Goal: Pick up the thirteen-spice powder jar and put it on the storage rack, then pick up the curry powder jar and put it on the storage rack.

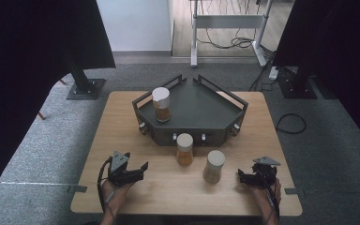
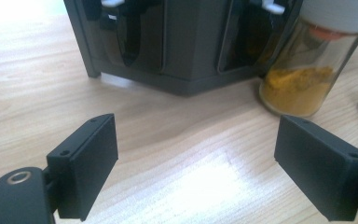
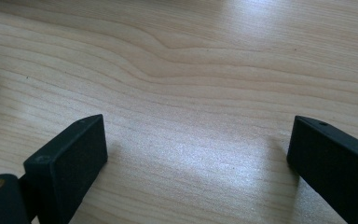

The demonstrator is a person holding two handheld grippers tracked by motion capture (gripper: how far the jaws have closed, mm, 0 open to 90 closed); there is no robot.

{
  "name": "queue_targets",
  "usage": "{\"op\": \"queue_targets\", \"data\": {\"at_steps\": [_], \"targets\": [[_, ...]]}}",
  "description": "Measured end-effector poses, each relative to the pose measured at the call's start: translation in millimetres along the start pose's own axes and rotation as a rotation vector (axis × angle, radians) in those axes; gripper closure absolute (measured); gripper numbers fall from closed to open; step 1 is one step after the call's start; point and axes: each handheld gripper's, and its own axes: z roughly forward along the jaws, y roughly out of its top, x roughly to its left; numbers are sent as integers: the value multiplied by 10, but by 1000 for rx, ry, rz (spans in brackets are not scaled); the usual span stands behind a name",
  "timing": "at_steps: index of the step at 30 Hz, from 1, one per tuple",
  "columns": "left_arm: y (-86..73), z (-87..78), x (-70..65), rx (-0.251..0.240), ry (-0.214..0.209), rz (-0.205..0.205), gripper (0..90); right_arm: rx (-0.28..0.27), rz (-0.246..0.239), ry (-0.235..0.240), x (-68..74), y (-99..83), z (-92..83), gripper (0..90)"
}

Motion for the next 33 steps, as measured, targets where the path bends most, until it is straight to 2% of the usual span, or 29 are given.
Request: {"op": "queue_targets", "data": {"at_steps": [33], "targets": [[-71, 144, 50, 88, 10, -29, 134, 3, -11, 13, -14, 4, 0, 33]]}}
